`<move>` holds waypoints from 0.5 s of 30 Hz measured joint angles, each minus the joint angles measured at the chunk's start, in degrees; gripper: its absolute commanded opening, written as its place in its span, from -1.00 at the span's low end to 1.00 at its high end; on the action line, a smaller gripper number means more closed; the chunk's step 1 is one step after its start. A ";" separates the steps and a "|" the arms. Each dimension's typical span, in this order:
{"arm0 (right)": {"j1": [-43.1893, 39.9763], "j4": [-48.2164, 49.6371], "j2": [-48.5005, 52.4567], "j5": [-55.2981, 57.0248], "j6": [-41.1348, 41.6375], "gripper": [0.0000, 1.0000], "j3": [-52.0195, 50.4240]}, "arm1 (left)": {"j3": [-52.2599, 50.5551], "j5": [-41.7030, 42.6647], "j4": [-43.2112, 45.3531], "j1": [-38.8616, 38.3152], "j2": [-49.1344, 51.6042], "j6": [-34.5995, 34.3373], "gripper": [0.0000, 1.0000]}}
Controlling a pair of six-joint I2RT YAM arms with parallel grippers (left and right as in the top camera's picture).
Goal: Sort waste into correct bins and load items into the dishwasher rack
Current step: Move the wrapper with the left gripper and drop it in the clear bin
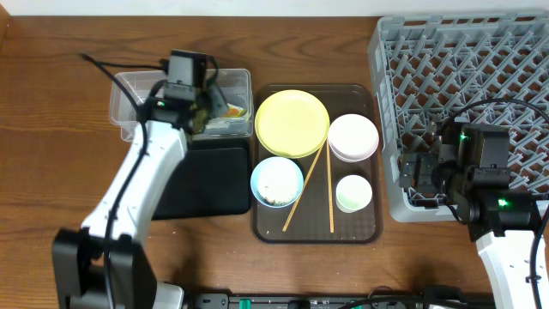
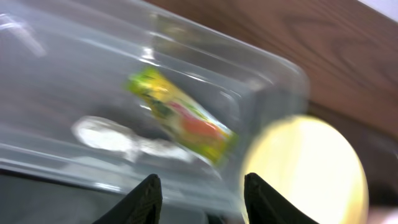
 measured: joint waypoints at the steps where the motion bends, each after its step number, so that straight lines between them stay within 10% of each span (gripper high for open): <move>1: 0.00 0.00 0.00 0.00 0.00 0.98 0.00 | 0.00 0.72 -0.57 -1.27 -0.76 1.18 -0.08; 15: 0.00 -0.02 0.00 0.00 0.00 0.98 0.04 | 0.02 5.77 -10.23 -26.23 5.38 7.72 -0.09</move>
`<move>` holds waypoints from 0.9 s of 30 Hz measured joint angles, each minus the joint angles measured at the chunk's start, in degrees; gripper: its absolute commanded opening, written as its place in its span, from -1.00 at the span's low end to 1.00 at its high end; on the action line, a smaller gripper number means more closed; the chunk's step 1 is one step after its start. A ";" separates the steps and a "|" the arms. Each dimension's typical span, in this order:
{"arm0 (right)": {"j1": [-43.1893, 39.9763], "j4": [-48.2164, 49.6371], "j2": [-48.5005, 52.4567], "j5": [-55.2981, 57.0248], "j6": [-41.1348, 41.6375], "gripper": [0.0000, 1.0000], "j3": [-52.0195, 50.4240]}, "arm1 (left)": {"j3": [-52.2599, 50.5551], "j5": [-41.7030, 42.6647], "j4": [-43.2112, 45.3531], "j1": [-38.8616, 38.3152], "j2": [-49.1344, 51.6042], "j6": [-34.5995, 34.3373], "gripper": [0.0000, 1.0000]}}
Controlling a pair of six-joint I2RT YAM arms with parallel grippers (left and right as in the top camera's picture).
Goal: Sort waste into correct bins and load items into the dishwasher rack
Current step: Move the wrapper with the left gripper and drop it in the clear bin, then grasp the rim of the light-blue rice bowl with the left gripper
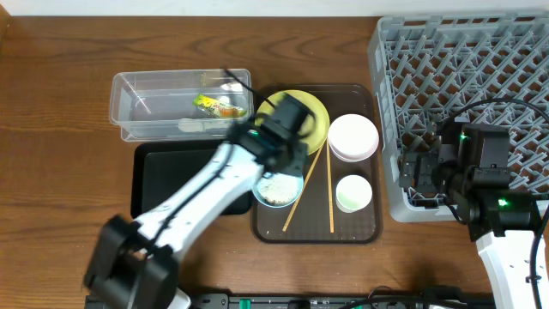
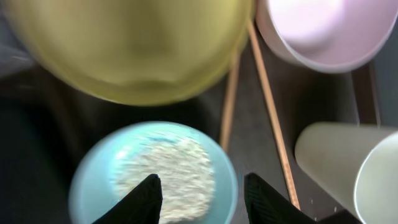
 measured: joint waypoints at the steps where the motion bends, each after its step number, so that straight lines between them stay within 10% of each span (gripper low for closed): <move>1: 0.00 0.00 0.00 0.00 0.00 0.99 0.00 | 0.00 0.04 0.13 -1.14 1.27 0.00 -0.08; 27: 0.00 -0.04 0.00 0.00 0.00 0.98 0.00 | 0.04 -0.22 0.61 -5.40 12.44 -0.44 -0.88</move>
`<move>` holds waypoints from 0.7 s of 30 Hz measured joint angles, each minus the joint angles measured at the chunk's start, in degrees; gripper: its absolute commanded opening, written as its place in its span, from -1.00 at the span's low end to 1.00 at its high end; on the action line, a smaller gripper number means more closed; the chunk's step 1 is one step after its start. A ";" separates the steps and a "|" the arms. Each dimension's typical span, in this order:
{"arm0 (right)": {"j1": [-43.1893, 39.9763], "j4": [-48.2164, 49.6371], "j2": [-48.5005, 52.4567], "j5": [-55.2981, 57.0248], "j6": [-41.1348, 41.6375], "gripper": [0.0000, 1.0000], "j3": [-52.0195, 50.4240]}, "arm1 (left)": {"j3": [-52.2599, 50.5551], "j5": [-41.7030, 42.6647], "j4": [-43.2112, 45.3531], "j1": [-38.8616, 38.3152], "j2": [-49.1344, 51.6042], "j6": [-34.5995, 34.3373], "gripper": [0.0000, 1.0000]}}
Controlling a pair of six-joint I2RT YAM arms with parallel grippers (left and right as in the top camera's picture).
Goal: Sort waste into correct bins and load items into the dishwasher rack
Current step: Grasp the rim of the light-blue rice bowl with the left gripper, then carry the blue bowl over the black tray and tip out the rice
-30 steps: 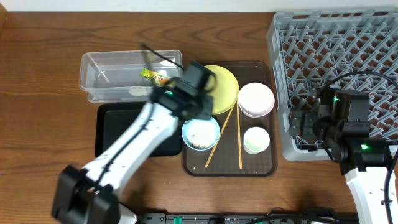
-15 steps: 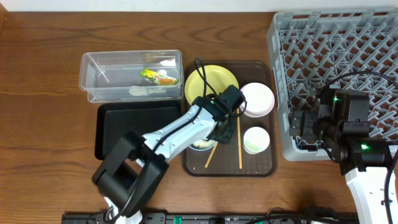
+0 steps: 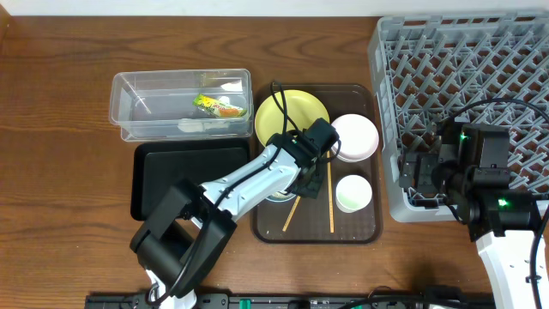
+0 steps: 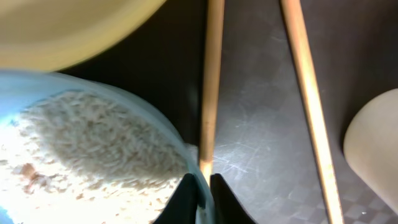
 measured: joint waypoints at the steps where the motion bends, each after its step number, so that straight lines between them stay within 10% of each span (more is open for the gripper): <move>1: 0.00 -0.07 0.00 0.00 0.00 0.98 0.00 | 0.02 -0.35 -0.17 -0.04 -0.20 -0.04 -0.88; 21: 0.00 -0.17 0.00 0.00 0.00 0.99 0.00 | -0.02 1.62 -7.69 5.14 -16.79 0.00 -0.88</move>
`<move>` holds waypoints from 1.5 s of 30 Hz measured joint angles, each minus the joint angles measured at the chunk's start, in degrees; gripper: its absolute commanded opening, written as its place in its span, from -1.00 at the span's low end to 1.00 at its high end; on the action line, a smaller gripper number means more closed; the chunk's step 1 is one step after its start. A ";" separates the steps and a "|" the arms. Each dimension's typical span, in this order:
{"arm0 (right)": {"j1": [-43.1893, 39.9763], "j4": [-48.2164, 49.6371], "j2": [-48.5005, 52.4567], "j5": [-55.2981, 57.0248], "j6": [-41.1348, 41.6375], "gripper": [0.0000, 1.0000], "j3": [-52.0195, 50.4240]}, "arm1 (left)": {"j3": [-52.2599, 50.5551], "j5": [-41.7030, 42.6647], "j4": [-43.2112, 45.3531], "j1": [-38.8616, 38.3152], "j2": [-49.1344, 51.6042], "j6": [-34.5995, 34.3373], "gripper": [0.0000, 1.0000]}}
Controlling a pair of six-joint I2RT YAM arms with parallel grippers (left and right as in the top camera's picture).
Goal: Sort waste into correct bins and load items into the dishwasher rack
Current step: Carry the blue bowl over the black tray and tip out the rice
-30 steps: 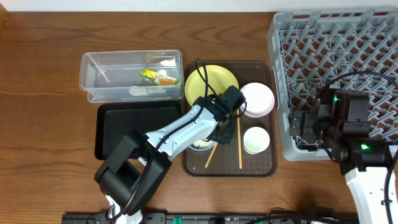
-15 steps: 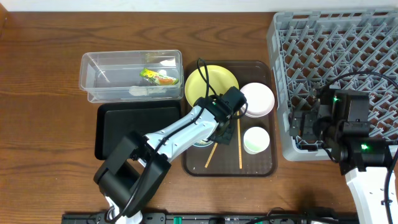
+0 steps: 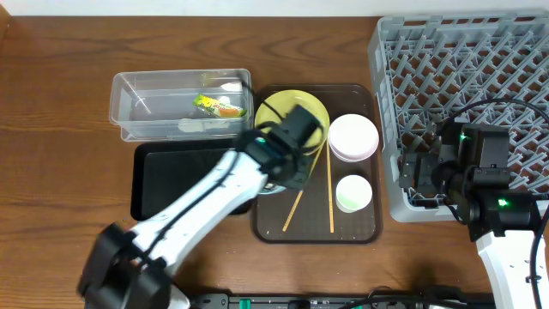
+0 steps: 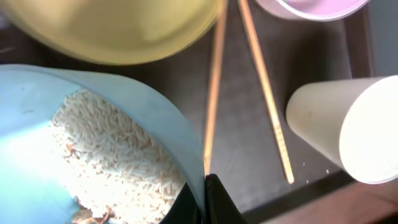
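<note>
My left gripper (image 4: 204,193) is shut on the right rim of a light blue bowl (image 4: 93,112) holding rice (image 4: 112,155), and the bowl hangs above the brown tray (image 3: 369,232). In the overhead view the left gripper (image 3: 287,146) and arm cover the bowl. On the tray lie a yellow plate (image 3: 279,107), a pink bowl (image 3: 352,137), a pale green cup (image 3: 353,193) and two chopsticks (image 3: 329,193). My right gripper (image 3: 420,176) hovers at the near left corner of the grey dishwasher rack (image 3: 463,69); its jaws are unclear.
A clear bin (image 3: 154,107) at the back left holds a yellow-green wrapper (image 3: 216,106) and a white scrap. A black bin (image 3: 171,180) lies in front of it, left of the tray. Cables trail over both arms.
The left gripper, still shut on the bowl's rim, has risen with it: the chopsticks and cup now look farther below. In the overhead view the arm has shifted left. The right arm is unchanged.
My left gripper was open over the clear bin with the wrapper lying inside. It then hung open above the rice bowl on the tray. Later it was shut on the bowl's rim low on the tray, and now it holds the bowl raised.
</note>
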 measured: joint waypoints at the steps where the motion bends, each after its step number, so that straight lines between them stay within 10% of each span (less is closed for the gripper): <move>1: 0.00 0.00 0.00 0.00 0.00 0.99 0.00 | 0.00 0.76 -1.09 1.60 -1.03 0.09 -0.88; 28: 0.00 -0.20 0.00 0.00 0.00 0.98 0.00 | -21.53 65.85 -3.21 54.73 -2.12 32.63 -0.88; 36: 0.00 -0.22 0.00 0.00 0.00 0.98 0.00 | -23.26 74.03 -2.99 60.78 -1.97 27.98 -0.88; 45: 0.00 -0.44 0.00 0.00 0.00 0.99 0.00 | -23.30 77.68 -0.52 63.12 -1.97 6.86 -0.88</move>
